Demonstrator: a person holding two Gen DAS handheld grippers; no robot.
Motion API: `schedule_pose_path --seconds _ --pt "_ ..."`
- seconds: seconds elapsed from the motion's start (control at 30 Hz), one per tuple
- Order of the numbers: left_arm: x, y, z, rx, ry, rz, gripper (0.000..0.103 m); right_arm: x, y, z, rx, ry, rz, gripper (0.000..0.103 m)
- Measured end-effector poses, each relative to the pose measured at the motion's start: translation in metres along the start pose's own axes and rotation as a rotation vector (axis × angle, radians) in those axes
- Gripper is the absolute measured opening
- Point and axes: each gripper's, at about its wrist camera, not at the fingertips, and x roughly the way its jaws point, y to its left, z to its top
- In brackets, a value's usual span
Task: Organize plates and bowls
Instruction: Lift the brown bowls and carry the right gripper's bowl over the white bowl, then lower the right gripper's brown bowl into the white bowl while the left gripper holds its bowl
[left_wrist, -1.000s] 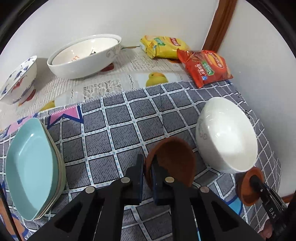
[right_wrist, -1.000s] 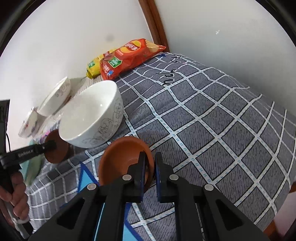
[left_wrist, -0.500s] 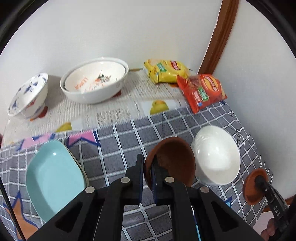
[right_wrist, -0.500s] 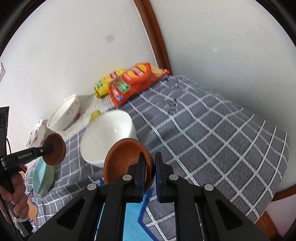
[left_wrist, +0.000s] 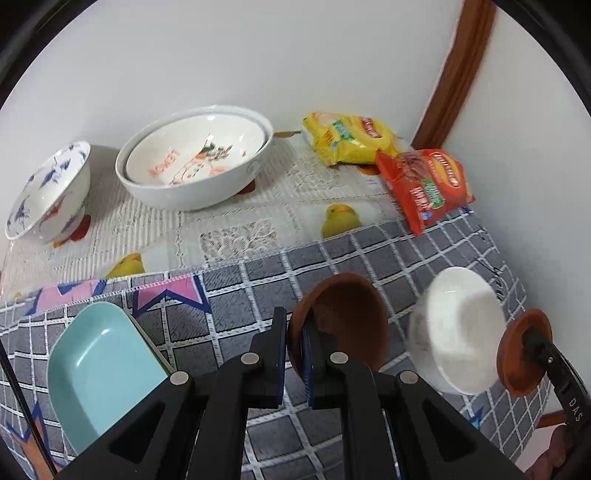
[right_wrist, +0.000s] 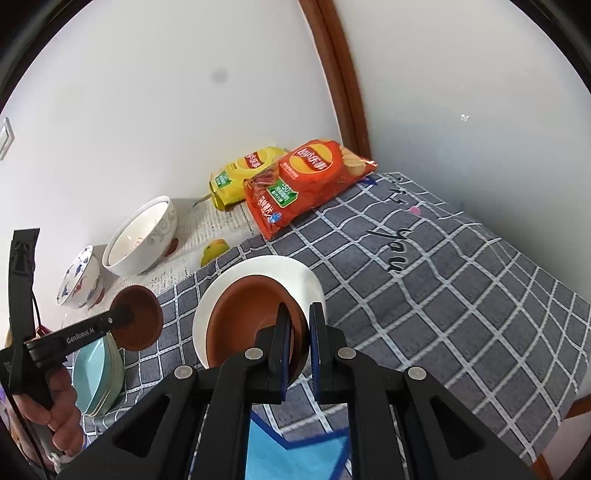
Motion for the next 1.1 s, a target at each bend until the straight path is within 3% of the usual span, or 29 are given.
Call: schedule_pose_path --seconds 0.57,0.8,1.1 --pt "0.023 0.017 0.003 -0.022 0.042 -0.023 0.008 0.054 0.025 0.005 -0.066 0.047 -0.064 0.010" --pt "0.023 0.008 0.002 -0.022 0.041 -0.106 0.008 0.067 0.028 0.000 -0.085 0.074 -0.089 0.010" --pt "0.019 0.016 0.004 -0.044 0.018 -0.051 0.008 0.076 0.032 -0.003 -0.113 0.089 -0.130 0.010"
